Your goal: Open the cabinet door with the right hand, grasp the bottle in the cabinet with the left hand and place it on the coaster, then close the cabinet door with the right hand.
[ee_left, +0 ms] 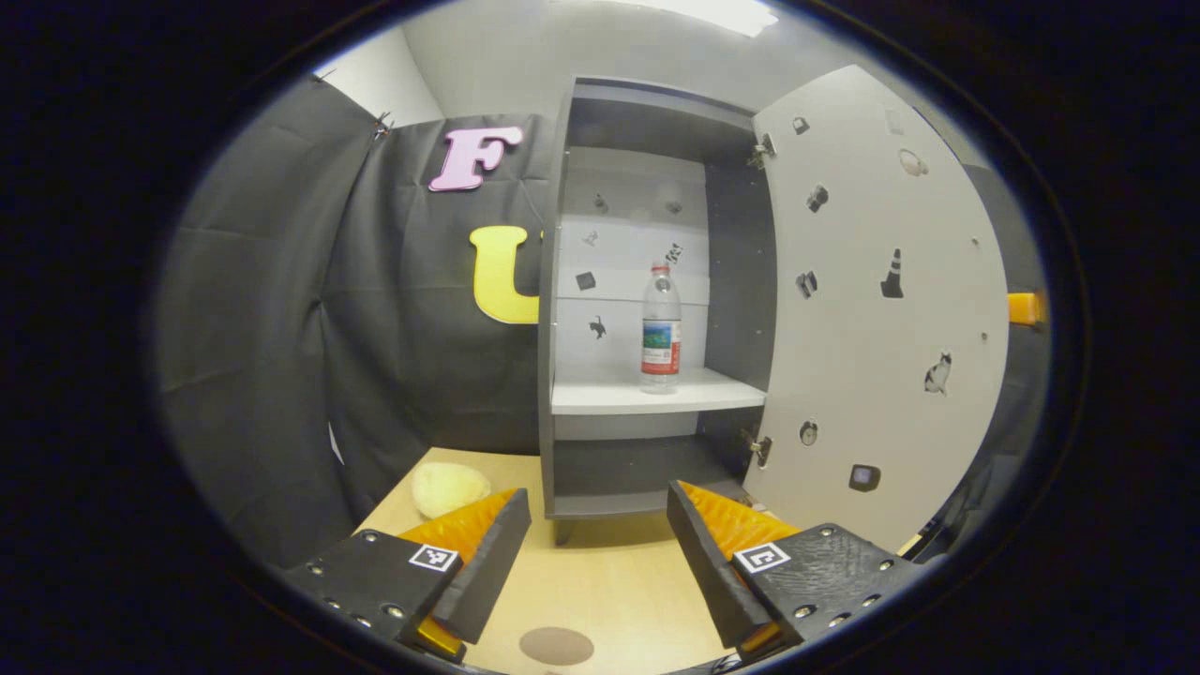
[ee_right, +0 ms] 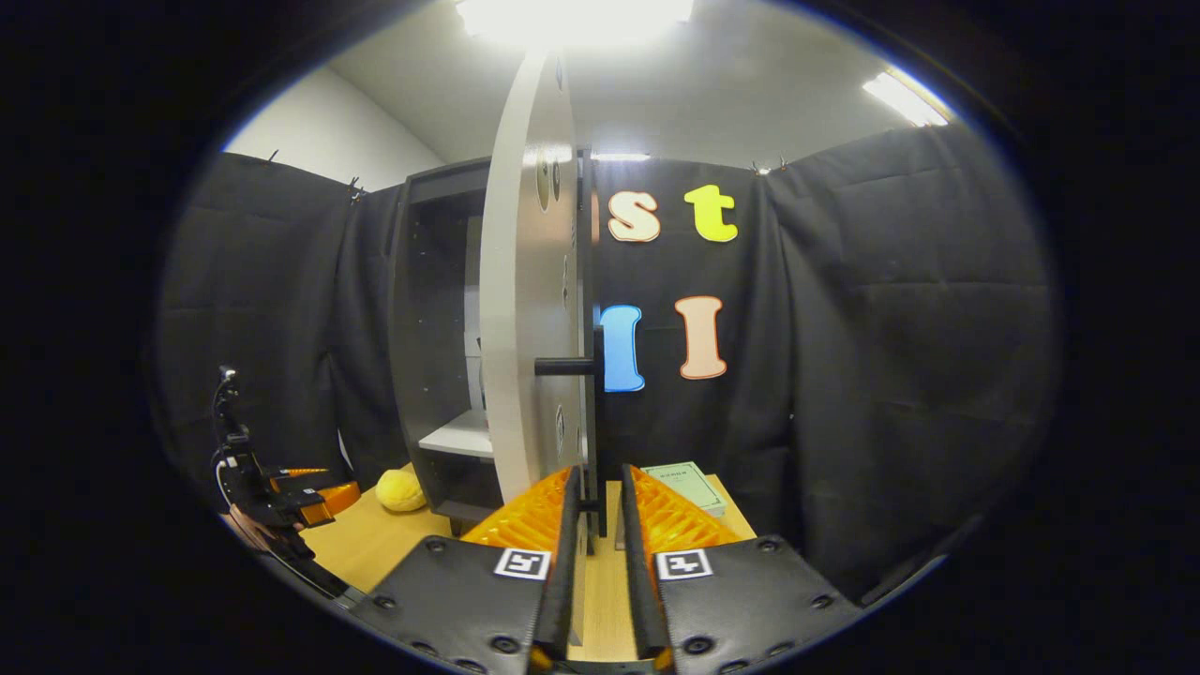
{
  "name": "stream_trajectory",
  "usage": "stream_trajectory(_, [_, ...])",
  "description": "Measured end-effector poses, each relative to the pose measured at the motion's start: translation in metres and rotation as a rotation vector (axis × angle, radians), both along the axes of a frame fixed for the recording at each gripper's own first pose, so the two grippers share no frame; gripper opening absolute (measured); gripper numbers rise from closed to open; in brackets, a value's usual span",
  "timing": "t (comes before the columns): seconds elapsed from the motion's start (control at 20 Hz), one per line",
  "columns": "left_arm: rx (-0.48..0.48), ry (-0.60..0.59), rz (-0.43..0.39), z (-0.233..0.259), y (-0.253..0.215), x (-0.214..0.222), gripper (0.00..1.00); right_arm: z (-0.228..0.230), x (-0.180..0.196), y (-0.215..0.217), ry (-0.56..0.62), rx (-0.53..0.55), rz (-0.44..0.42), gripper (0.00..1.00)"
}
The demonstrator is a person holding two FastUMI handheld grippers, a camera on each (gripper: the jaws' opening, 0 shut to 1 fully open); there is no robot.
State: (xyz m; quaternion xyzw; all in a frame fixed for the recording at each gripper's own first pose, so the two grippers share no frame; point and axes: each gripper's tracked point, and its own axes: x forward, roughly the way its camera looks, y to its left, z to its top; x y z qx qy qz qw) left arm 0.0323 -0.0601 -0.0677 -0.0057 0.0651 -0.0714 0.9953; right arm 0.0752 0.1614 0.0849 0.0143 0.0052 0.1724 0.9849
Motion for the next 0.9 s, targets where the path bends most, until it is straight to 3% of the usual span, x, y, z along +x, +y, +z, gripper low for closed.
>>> stream_trajectory(0.05, [0.002,-0.001,-0.001,0.000,0.002,0.002,0.89,0.002,-0.004,-0.005,-0.001,0.011,0.000,0.38])
stream_trajectory(0.1, [0.006,0.000,-0.002,0.001,0.004,0.006,0.91,0.004,-0.004,-0.007,0.001,0.028,0.000,0.63])
stream_trajectory(0.2, [0.016,0.002,0.000,0.004,0.005,0.015,0.89,0.001,-0.004,-0.020,0.030,0.068,-0.042,0.89])
stream_trajectory(0.25, [0.017,-0.002,-0.005,0.007,0.002,0.020,0.89,0.005,-0.005,-0.029,0.038,0.087,-0.075,0.95])
stream_trajectory(0.35, [0.030,-0.016,-0.014,0.016,-0.001,0.031,0.91,0.005,-0.002,-0.057,0.065,0.093,-0.180,0.92])
stream_trajectory(0.4, [0.032,-0.030,-0.016,0.022,-0.004,0.036,0.89,0.007,-0.006,-0.072,0.067,0.085,-0.215,0.98])
stream_trajectory(0.55, [0.024,-0.060,-0.036,0.037,-0.020,0.059,0.89,0.023,0.009,-0.105,0.030,0.049,-0.291,0.98])
stream_trajectory(0.9, [0.046,-0.157,-0.074,0.083,-0.071,0.115,0.90,0.033,0.069,-0.110,-0.031,0.137,-0.301,0.98])
